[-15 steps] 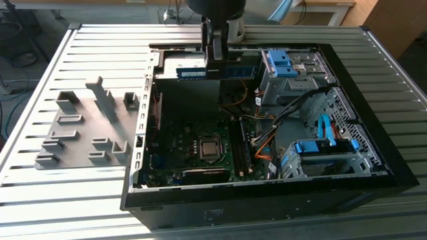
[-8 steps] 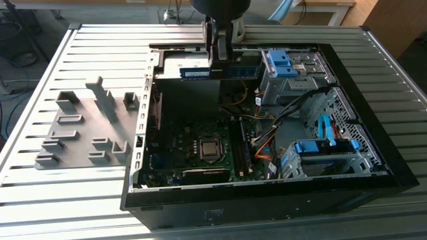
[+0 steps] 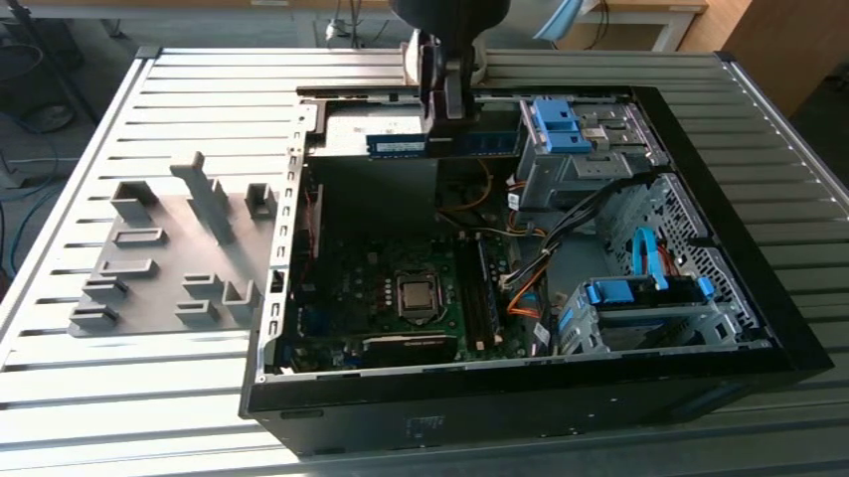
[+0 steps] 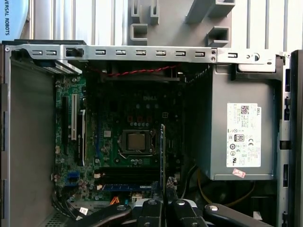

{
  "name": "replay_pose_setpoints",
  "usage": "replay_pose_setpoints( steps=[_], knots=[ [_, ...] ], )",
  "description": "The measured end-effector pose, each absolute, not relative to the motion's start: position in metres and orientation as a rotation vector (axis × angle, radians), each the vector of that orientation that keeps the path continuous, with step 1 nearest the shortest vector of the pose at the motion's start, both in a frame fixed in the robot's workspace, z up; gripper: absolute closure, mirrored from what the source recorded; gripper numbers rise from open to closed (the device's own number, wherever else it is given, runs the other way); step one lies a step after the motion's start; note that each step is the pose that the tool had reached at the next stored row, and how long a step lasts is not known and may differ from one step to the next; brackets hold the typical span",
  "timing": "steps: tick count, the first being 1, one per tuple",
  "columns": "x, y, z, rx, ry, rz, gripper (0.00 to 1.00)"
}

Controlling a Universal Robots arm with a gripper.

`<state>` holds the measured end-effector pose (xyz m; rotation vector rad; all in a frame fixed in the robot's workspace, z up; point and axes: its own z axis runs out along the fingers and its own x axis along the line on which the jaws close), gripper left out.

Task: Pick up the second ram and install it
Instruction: 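Pick up the second ram and move it above second insertion slot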

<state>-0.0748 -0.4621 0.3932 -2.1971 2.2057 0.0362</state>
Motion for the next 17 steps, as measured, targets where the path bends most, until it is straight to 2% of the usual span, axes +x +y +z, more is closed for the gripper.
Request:
replay_pose_setpoints(
  steps=[17],
  knots=[
    [-0.061, -0.462, 0.393, -2.197, 2.206, 0.037, 0.86]
  ],
)
